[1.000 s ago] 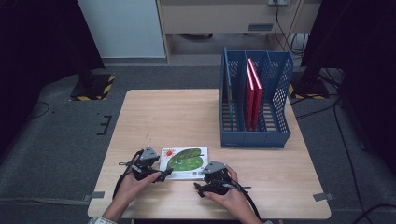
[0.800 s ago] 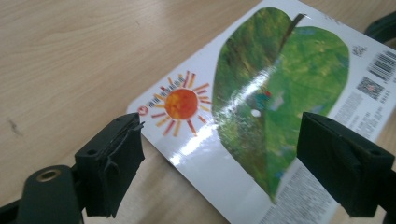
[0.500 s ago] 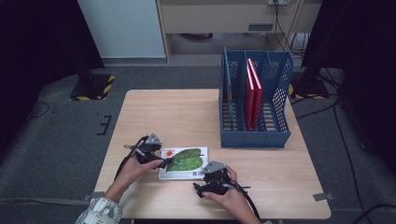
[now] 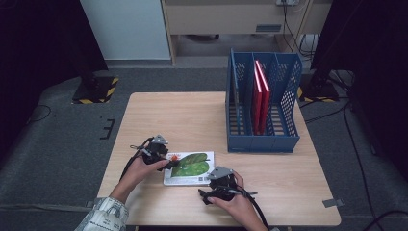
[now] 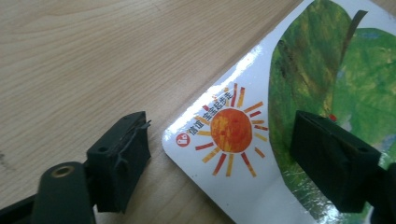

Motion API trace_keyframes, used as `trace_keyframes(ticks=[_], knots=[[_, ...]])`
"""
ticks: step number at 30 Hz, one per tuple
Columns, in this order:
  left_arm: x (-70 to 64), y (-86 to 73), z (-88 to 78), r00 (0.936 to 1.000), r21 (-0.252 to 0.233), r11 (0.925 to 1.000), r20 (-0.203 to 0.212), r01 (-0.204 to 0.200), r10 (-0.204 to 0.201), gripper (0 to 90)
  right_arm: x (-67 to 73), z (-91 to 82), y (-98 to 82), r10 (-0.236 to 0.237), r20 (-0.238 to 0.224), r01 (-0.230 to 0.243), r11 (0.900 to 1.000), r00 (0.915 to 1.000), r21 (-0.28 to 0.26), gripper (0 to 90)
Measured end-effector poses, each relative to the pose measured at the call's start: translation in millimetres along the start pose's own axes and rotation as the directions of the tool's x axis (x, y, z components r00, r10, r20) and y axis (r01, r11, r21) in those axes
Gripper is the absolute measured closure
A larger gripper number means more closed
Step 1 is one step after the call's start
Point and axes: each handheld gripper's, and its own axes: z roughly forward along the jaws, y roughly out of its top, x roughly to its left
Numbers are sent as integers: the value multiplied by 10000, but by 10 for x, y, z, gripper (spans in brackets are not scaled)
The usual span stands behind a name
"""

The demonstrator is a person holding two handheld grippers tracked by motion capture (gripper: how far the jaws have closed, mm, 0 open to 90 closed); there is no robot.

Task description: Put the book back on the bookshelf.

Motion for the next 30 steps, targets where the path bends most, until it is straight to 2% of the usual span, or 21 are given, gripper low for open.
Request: trace_keyframes(ticks=[2,6,10,12,18,30], knots=[[-6,-1,3,9999,-5,10000,120,-86,86,216,0,3,0,31,16,-31,10000,10000,-24,97],[-18,6,8,9999,3,10000,97,-79,79,217,-1,13,3,82,76,-81,9999,9999,-80,98],[-31,19,9,9999,12,9999,-43,102,-102,231,4,22,10,167,167,-165,9998,9997,-95,97],[-31,32,-2,9999,47,10000,-169,-11,11,252,5,26,14,215,182,-213,9997,9996,-72,95],[-38,67,-3,9994,113,9999,-348,79,-75,302,7,47,30,324,292,-322,9994,9990,-105,92],[-45,89,-4,9987,127,9997,-462,217,-211,329,26,62,47,540,468,-538,9985,9974,-62,88]])
